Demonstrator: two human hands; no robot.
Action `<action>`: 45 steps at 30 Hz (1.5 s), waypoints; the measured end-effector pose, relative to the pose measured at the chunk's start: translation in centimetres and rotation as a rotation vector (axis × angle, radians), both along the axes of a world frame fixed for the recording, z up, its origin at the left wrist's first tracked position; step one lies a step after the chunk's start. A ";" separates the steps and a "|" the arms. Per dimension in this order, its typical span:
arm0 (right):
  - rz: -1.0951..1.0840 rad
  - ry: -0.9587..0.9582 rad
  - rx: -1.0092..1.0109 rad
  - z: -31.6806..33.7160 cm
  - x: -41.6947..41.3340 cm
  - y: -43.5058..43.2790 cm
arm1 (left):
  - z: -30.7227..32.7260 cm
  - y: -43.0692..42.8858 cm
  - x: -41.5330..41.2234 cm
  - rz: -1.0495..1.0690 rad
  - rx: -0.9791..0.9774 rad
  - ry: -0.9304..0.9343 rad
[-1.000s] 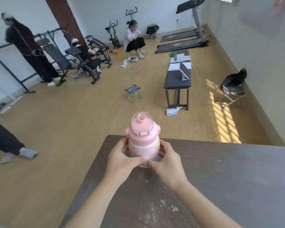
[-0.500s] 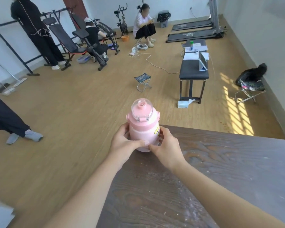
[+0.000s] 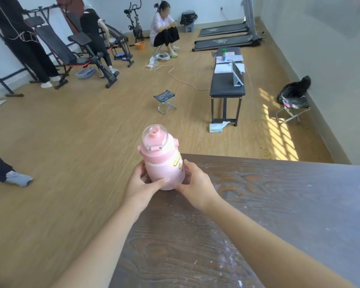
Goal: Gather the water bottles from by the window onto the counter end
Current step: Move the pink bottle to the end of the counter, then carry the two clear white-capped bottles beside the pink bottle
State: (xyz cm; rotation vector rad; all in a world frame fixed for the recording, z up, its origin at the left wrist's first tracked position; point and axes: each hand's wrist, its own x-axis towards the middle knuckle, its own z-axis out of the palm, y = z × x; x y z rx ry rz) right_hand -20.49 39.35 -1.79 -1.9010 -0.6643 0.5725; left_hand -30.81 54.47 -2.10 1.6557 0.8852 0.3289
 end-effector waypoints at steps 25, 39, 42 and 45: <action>-1.305 -0.038 -0.065 -0.6 7.7 -55.4 | 3.8 -51.9 25.4 -0.682 0.266 -0.035; -1.562 -0.137 0.034 -3.4 13.1 -62.8 | -0.4 -69.1 38.6 -0.714 0.333 -0.067; -1.508 -0.176 0.034 -3.7 13.0 -63.5 | -1.1 -70.6 40.0 -0.653 0.316 -0.092; -1.474 -0.176 0.090 -3.5 12.9 -63.7 | -1.9 -71.3 40.8 -0.610 0.295 -0.136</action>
